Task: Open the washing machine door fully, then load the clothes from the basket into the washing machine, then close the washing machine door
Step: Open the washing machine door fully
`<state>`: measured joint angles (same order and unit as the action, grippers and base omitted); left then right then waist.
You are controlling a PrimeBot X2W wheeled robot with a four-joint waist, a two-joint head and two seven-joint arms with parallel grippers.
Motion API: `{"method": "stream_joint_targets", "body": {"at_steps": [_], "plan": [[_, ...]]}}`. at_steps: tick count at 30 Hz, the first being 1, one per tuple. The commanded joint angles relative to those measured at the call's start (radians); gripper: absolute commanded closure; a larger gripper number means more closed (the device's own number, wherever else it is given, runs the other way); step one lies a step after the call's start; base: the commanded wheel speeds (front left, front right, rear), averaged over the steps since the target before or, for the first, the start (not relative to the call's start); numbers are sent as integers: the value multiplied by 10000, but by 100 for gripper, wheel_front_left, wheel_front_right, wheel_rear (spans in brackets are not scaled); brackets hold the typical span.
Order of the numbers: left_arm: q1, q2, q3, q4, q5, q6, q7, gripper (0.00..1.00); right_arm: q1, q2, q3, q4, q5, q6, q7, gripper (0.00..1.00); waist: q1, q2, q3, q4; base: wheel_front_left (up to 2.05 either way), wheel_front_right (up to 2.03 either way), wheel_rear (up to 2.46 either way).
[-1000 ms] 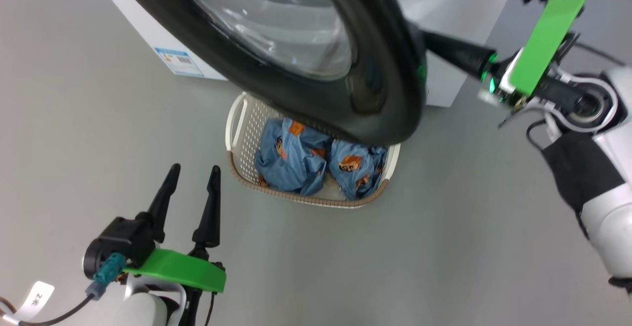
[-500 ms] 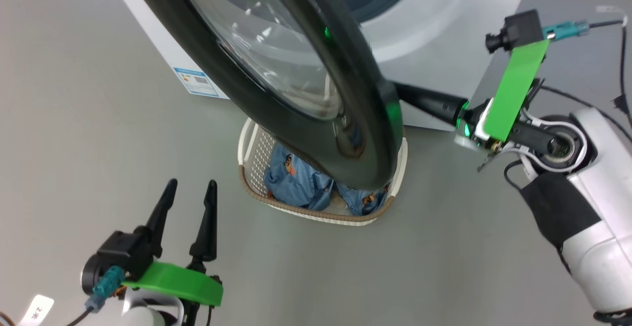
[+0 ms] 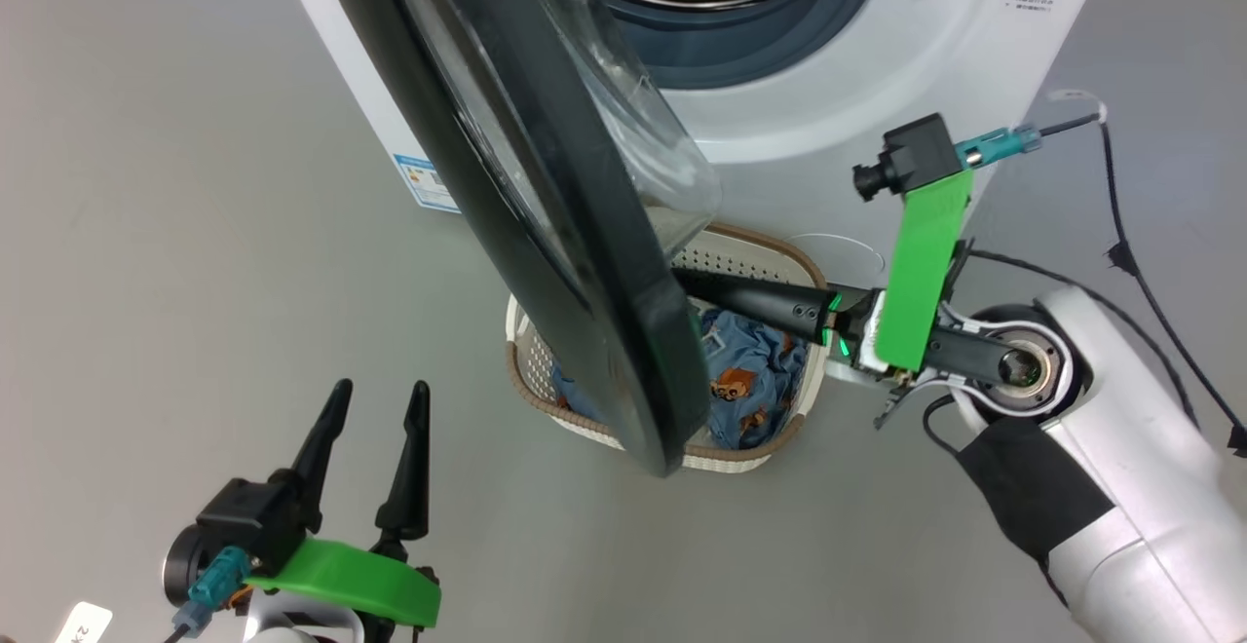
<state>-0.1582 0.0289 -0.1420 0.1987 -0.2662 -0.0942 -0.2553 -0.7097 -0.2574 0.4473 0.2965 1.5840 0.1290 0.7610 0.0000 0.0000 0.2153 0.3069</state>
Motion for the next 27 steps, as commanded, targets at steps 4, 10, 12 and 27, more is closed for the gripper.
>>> {"method": "stream_joint_targets", "body": {"at_steps": [4, 10, 12, 27], "plan": [[76, 214, 346, -189, 123, -57, -65, 0, 372, 448, 324, -485, 21, 17, 133, 100, 0, 0, -183, 154, 0, 0, 0], [111, 214, 338, -156, 185, -76, -65, 0, 549, 659, 453, -514, -26, 17, 145, 100, 0, 0, -321, 188, 0, 0, 0], [130, 214, 363, -151, 207, -84, -65, 0, 587, 704, 457, -507, -22, 17, 143, 100, 0, 0, -363, 168, 0, 0, 0], [220, 214, 608, -5, 352, -259, -65, 0, 1320, 425, -12, -626, -255, 17, -646, 67, 0, 0, -771, -557, 0, 0, 0]]}}
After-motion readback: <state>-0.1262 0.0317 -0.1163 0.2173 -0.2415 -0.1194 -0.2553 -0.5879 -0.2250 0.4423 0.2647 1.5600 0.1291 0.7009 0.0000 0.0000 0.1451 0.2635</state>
